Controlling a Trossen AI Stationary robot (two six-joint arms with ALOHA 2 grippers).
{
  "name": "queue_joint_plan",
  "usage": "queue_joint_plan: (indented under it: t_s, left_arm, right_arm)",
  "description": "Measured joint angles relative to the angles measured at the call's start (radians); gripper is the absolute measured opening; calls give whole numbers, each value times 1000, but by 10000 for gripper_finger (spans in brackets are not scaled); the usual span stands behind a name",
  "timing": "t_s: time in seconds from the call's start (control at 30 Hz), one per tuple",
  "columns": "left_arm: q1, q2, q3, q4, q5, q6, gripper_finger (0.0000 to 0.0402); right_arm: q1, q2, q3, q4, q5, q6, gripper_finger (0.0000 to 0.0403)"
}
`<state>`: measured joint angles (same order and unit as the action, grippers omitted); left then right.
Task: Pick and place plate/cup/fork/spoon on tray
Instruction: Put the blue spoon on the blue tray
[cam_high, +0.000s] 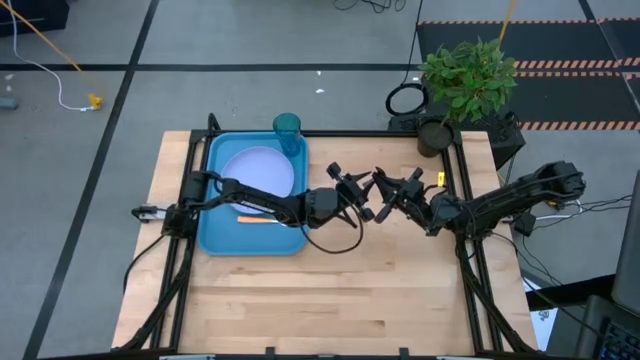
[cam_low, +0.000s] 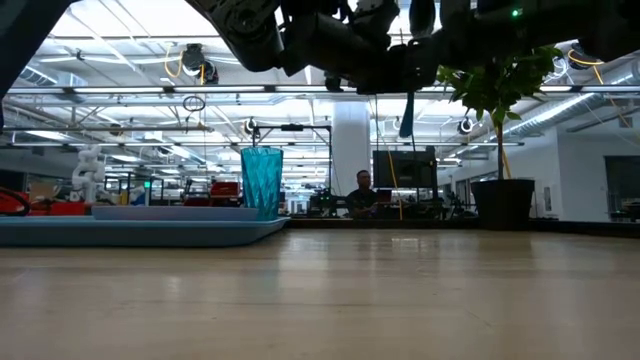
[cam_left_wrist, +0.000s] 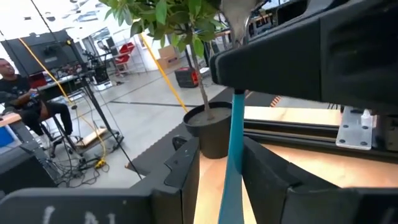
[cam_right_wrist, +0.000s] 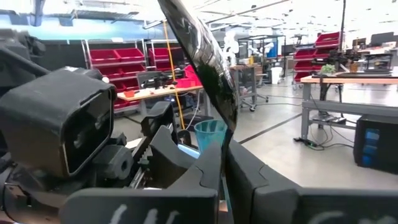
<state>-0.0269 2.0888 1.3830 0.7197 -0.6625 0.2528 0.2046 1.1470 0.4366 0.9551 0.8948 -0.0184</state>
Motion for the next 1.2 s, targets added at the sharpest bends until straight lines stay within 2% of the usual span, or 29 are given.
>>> queue_joint_plan:
  t_s: [0.13,0.37,0.57,0.67,0.87,1.03,1.2]
  left_arm:
    - [6,0,-1,-1,10,-1,98]
    - [12,0,-1,-20,42,0,21]
    - [15,0,-1,-45,70,-1,27]
    - [15,-1,-1,-88,84,-2,30]
    - [14,-1,-1,-180,92,-23,17]
    - [17,-15,-1,-268,145,-58,21]
    - [19,-78,-2,-483,223,-133,24]
  right_arm:
    - [-9,25,0,6,-1,18,0]
    - [-16,30,0,-2,0,29,0]
    - [-15,30,0,-19,2,16,5]
    - [-13,30,0,-23,1,-5,29]
    - [11,-17,0,-105,-5,-22,101]
    - [58,-122,0,-276,-7,-15,152]
    - [125,-267,0,-490,-15,35,179]
